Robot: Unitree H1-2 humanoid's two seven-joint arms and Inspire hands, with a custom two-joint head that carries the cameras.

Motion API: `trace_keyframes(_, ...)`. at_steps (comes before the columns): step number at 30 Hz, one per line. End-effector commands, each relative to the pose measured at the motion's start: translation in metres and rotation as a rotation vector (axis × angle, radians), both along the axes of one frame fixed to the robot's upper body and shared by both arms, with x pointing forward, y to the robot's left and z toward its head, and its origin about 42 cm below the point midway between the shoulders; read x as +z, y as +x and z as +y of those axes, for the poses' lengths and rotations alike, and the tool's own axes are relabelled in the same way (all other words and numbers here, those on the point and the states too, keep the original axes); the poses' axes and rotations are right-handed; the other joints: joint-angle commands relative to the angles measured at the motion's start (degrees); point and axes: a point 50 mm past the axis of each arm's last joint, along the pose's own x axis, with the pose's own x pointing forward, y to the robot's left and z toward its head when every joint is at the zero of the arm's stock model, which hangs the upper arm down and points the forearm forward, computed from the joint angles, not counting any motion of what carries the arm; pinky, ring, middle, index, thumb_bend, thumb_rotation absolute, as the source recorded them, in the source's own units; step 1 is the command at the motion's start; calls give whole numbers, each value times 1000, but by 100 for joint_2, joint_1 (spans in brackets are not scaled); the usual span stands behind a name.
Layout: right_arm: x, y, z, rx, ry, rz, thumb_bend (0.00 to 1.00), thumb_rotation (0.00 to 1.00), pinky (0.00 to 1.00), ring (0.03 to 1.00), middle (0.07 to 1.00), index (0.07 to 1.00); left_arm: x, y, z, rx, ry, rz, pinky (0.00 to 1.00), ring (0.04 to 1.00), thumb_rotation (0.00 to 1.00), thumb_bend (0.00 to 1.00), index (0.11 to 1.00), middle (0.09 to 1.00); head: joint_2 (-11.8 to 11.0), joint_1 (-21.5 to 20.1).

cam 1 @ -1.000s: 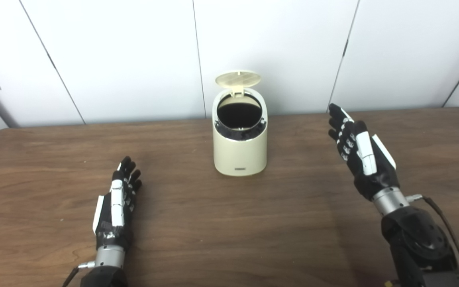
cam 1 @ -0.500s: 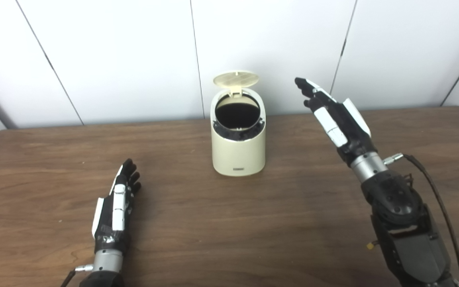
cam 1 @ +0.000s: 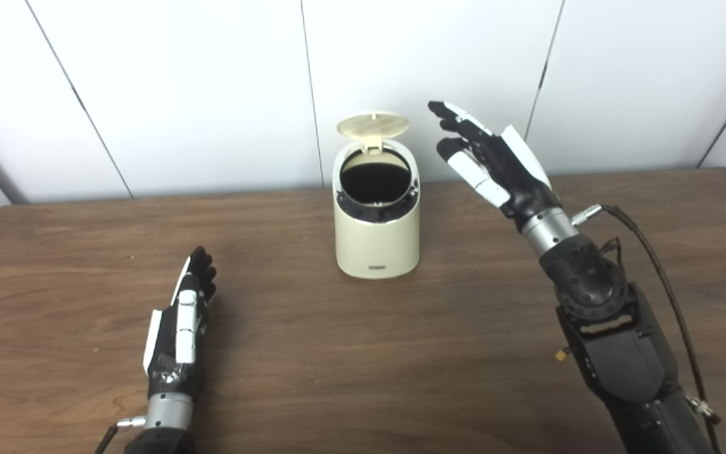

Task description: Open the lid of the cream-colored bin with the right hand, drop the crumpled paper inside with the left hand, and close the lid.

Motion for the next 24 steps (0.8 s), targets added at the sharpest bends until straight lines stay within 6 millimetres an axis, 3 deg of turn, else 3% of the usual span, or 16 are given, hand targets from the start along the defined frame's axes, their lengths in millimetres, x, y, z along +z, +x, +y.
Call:
trace_keyframes(1,32,7,8,4,-14,-124,546,1000,870,920,930,908,-20,-7,3,2,10,40,992,983,1000,541,1000,985,-20,-5)
trace_keyframes(16,50,25,11,2,-180,-173,505,1000,824,893,910,891,-22,-13,-6,12,-2,49,945,945,1000,528,989,961,-179,150)
trace_keyframes(24,52,26,12,18,-294,-188,540,995,834,903,914,899,-24,-16,-10,18,-11,59,950,950,1000,531,981,963,-218,258)
